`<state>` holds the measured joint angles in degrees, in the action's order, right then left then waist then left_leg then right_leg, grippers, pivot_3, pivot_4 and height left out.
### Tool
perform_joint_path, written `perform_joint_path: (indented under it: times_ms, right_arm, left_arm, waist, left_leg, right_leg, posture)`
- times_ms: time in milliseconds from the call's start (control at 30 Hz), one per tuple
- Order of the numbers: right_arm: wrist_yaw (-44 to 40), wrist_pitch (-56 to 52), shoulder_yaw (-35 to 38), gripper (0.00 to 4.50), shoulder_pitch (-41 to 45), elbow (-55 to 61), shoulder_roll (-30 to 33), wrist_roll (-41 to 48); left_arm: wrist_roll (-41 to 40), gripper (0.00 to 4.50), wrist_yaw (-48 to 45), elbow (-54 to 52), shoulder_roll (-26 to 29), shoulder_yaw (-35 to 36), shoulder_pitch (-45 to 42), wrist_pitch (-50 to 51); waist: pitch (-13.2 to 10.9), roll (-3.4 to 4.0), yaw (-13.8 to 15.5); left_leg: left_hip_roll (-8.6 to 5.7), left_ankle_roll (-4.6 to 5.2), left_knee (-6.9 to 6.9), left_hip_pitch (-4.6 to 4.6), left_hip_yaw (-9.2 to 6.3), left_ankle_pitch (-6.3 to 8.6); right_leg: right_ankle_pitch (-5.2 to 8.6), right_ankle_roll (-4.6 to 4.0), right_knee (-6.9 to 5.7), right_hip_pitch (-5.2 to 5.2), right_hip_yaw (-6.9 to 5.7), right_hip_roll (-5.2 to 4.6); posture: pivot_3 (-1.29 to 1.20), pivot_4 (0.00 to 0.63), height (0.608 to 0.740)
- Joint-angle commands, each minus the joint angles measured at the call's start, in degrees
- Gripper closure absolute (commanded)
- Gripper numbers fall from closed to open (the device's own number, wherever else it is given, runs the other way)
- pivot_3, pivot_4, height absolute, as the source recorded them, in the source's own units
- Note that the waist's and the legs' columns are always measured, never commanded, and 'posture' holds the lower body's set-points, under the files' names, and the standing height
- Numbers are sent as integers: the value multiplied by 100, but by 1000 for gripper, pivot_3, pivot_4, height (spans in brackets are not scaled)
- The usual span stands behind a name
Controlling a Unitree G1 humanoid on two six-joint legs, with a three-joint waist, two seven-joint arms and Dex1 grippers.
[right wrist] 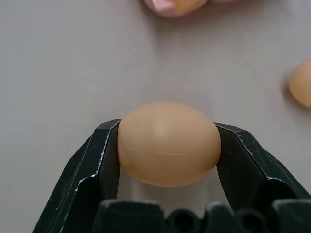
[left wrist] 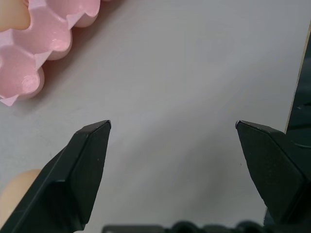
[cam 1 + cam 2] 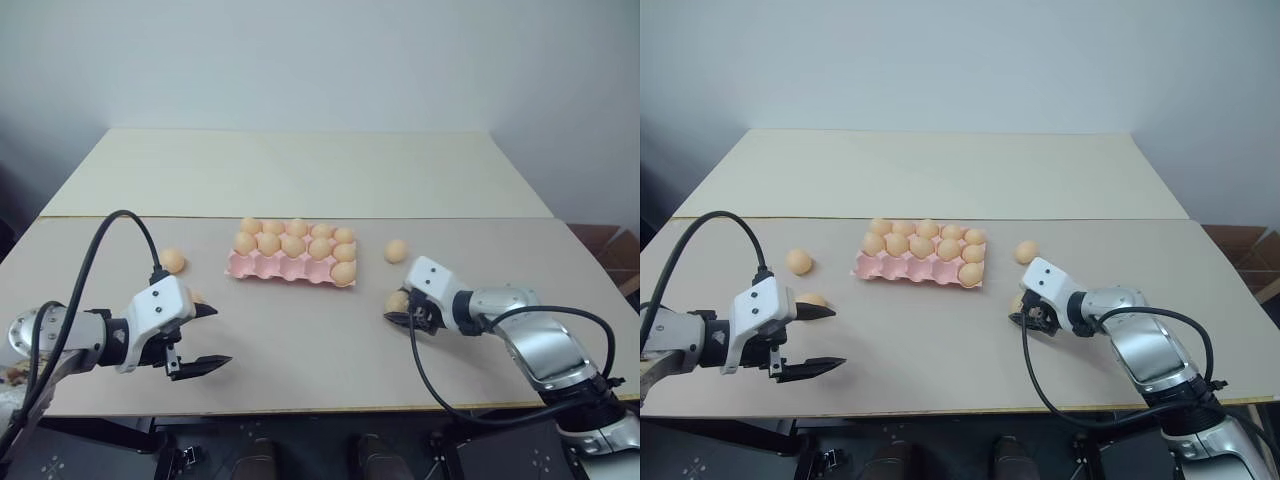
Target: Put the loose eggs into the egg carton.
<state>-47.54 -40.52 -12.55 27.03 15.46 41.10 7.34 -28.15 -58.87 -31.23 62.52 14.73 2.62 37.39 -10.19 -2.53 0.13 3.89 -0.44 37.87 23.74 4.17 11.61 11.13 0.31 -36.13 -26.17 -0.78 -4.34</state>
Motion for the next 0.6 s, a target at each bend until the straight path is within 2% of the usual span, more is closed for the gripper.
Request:
perform_joint_path:
  times_ms: [33,300,433,600]
  right_arm:
    - [0,205,248,1773,595,186,-137,124]
    - [432,1265,-372,1773,1792,-1432,-1326,-442]
    - [655,1800,-532,1773,1995,-2199,-1780,-742]
    - [663,2367,-616,1773,2001,-2609,-2041,-909]
  left_arm:
    - [-2,0,-6,-51,15,186,-32,-94]
    - [-50,0,-16,-150,87,274,112,102]
    - [-75,0,-5,-211,76,318,146,124]
    - [-34,0,-39,-224,88,369,243,112]
  waist:
    - [0,0,-29]
    - [0,0,-102]
    - [0,0,-87]
    - [0,0,-92]
  left_leg:
    - [0,0,0,-1,0,0]
    - [1,0,0,2,-1,0]
    - [1,1,0,7,-2,0]
    - [0,0,0,10,-1,0]
  right_leg:
    - [-1,0,-1,0,1,1]
    - [-19,25,1,0,-1,2]
    - [-23,23,1,-3,-4,1]
    - [-24,25,4,-3,-3,-1]
  posture:
    - [0,150,740]
    - [0,150,740]
    - [0,150,740]
    - [0,150,740]
